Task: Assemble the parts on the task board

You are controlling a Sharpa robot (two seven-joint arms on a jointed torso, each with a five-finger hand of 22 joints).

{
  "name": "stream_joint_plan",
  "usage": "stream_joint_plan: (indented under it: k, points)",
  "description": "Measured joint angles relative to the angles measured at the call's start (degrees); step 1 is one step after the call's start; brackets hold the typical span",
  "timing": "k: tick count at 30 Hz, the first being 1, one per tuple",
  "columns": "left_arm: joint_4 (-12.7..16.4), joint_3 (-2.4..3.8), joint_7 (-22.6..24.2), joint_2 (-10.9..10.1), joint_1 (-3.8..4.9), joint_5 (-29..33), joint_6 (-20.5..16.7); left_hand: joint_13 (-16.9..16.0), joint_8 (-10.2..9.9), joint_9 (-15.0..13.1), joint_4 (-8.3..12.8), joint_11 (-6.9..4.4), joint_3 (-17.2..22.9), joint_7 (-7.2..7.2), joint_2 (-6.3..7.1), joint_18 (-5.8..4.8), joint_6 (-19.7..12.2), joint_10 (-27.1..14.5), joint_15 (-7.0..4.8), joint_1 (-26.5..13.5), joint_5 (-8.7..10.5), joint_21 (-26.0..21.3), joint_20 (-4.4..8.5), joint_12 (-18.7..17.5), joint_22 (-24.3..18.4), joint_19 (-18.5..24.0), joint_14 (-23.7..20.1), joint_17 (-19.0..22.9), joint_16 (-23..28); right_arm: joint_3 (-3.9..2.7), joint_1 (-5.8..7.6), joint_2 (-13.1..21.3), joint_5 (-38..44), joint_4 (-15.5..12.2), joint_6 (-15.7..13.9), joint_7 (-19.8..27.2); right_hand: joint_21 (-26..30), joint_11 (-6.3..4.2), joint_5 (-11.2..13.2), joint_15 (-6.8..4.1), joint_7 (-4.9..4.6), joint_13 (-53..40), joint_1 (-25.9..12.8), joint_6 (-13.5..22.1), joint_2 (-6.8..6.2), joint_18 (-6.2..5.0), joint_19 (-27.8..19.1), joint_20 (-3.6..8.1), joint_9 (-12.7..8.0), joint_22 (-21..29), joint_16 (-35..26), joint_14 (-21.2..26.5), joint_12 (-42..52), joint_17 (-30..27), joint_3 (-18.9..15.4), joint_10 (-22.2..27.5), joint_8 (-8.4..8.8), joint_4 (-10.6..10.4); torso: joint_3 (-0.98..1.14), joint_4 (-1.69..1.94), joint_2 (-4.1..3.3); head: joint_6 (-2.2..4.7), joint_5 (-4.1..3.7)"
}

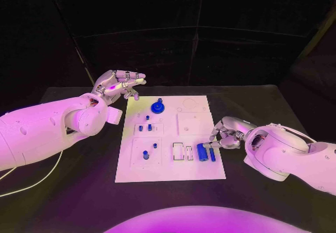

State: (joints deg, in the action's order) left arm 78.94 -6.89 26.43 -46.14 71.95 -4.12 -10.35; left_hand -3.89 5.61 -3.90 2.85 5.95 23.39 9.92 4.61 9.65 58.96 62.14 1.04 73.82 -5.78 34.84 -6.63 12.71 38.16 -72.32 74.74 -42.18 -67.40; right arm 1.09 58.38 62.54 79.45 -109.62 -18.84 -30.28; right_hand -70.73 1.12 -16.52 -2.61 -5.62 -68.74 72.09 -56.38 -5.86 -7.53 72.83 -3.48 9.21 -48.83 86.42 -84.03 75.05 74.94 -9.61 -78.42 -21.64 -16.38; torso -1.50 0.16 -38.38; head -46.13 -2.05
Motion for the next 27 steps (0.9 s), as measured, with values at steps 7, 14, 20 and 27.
stream_joint_plan:
  k: [7,14,20,27]
  points:
    - [0.06,-0.01,-0.01,-0.07,-0.01,0.04,0.00,0.00,0.00,0.00,0.00,0.00,0.00,0.00,0.00,0.00,0.00,0.00,0.00,0.00,0.00,0.00,0.00,0.00,0.00,0.00,0.00,0.00,0.00,0.06,-1.25,-0.95,0.41,0.18,1.19,-0.13,0.00,-0.21,0.00,-0.08,0.20,-0.15,0.00,-0.20,0.00,-0.01,0.20,0.20,0.86,-0.09,0.00,0.08,0.20,-0.01,-0.13,-0.20,-0.83,-0.13,-0.04,-0.01,-0.03,-0.21,-0.01]
    - [0.13,-0.02,-0.02,-0.21,-0.01,0.07,0.00,0.00,0.00,0.00,0.00,0.00,0.00,0.00,0.00,0.00,0.00,0.00,0.00,0.00,0.00,0.00,0.00,0.00,0.00,0.00,0.00,0.00,0.00,0.06,-1.67,-2.41,0.84,0.86,1.91,-0.21,0.00,-0.21,0.00,-0.08,0.20,-0.20,0.00,-0.20,0.00,-0.01,0.20,0.20,0.87,-0.09,0.00,0.08,0.20,-0.01,-0.13,-0.20,-0.82,-0.13,-0.04,-0.01,-0.03,-0.45,-0.01]
    - [0.20,-0.02,-0.03,-0.31,-0.01,0.08,0.00,0.00,0.00,0.00,0.00,0.00,0.00,0.00,0.00,0.00,0.00,0.00,0.00,0.00,0.00,0.00,0.00,0.00,-0.07,0.00,0.00,0.00,0.00,0.05,-1.83,-3.51,1.15,1.64,2.22,-0.22,0.00,-0.21,0.00,-0.08,0.20,-0.19,0.00,-0.20,0.00,-0.02,0.19,0.20,1.07,-0.08,0.23,0.08,0.19,-0.01,-0.13,-0.20,-1.02,-0.13,-0.04,0.02,-0.03,-0.57,-0.01]
    - [0.27,-0.02,-0.05,-0.35,-0.01,0.09,0.00,0.00,0.00,0.00,0.00,0.00,0.00,0.00,0.00,0.00,0.00,0.00,0.00,0.00,0.00,0.00,0.00,0.00,-0.07,0.00,0.00,-0.01,0.00,-0.01,-2.32,-5.08,1.81,3.68,2.94,-0.29,0.00,-0.21,0.00,-0.08,0.20,-0.27,0.00,-0.20,0.00,-0.02,0.19,0.20,1.18,-0.08,0.23,0.09,0.18,-0.01,-0.14,-0.20,-1.15,-0.13,-0.04,0.05,-0.04,-0.72,0.14]
